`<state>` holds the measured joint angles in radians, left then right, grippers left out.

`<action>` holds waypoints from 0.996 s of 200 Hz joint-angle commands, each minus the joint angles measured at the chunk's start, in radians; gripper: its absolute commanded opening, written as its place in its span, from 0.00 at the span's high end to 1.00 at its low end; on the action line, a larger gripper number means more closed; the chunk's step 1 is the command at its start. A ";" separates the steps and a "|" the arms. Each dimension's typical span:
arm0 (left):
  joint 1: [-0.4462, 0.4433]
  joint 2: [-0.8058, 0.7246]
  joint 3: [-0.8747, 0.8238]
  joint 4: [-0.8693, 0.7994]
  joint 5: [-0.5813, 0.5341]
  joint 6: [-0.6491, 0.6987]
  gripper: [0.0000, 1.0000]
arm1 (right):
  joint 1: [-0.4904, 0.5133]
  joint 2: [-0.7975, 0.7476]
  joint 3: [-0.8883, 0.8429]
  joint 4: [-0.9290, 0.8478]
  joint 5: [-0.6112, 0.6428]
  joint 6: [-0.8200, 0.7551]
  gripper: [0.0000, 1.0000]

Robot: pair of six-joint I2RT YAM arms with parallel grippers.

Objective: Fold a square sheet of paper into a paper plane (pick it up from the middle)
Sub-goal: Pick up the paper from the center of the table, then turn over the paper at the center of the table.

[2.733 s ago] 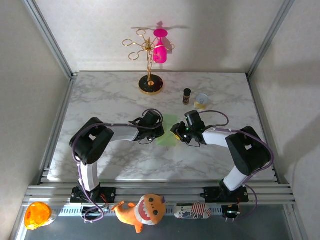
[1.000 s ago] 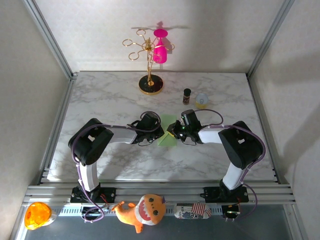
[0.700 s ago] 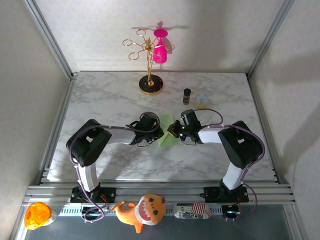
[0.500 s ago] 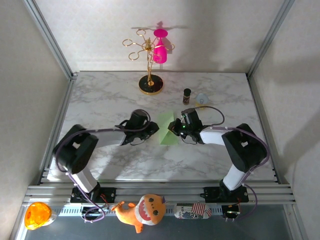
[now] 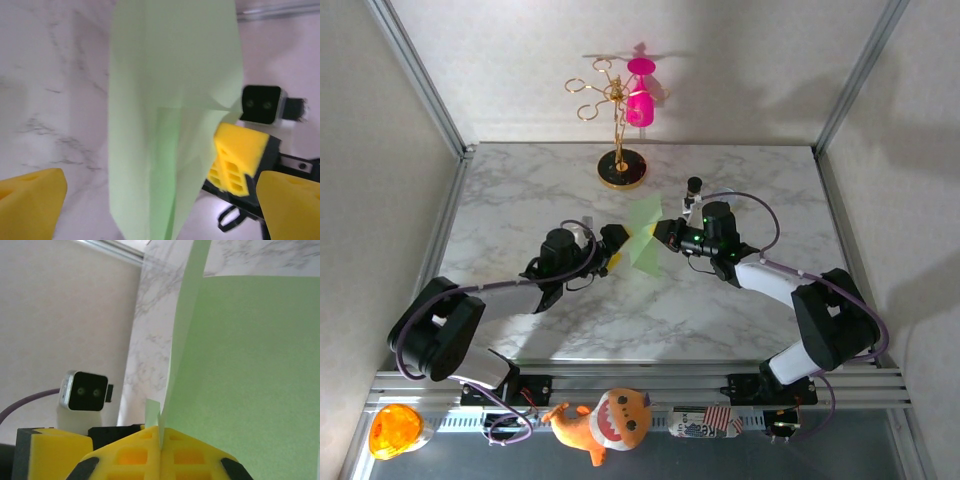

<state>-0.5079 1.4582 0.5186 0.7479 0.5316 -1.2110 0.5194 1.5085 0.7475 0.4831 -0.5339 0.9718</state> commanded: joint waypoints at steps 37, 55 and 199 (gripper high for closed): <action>-0.055 0.031 0.046 0.130 0.044 0.015 0.08 | -0.008 -0.024 0.017 0.097 -0.118 0.057 0.94; -0.055 0.040 0.045 0.153 0.045 0.005 0.15 | -0.012 -0.026 0.009 0.107 -0.125 0.064 0.93; -0.047 0.023 0.075 0.002 -0.014 0.084 0.81 | -0.044 -0.027 -0.043 0.080 -0.105 0.047 0.68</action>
<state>-0.5556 1.4918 0.5648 0.7769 0.5362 -1.1496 0.4934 1.5085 0.7311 0.5625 -0.6514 1.0370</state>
